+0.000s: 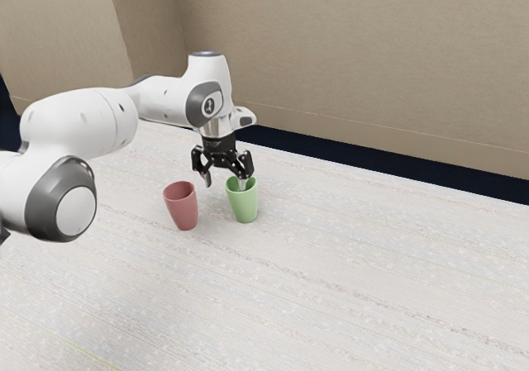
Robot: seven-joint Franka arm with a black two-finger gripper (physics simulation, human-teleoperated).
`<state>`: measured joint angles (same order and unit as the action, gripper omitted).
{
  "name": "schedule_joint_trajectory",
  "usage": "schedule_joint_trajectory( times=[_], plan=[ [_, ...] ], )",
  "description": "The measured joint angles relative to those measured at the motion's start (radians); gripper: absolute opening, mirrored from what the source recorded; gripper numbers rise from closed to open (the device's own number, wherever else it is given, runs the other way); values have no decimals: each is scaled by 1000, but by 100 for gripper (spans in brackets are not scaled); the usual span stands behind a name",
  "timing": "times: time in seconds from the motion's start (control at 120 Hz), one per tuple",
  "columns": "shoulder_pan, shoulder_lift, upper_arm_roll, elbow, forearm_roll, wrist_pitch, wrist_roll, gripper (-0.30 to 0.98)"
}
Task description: Place the right cup onto the left cup
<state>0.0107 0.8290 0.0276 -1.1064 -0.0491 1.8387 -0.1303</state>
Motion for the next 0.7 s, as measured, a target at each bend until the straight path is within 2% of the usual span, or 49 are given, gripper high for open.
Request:
schedule_joint_trajectory(
  times=[0.083, 0.242, 0.342, 0.492, 0.7],
  plan=[
    [0, 6, 0, 0, 0, 10, 0, 53],
    [-4, 9, 0, 6, 1, 21, 0, 21],
    [-6, 11, -1, 6, 1, 25, -1, 7],
    [-6, 12, -2, 8, 1, 28, -3, -3],
    [-6, 11, -3, 7, 2, 30, -5, -8]
  ],
)
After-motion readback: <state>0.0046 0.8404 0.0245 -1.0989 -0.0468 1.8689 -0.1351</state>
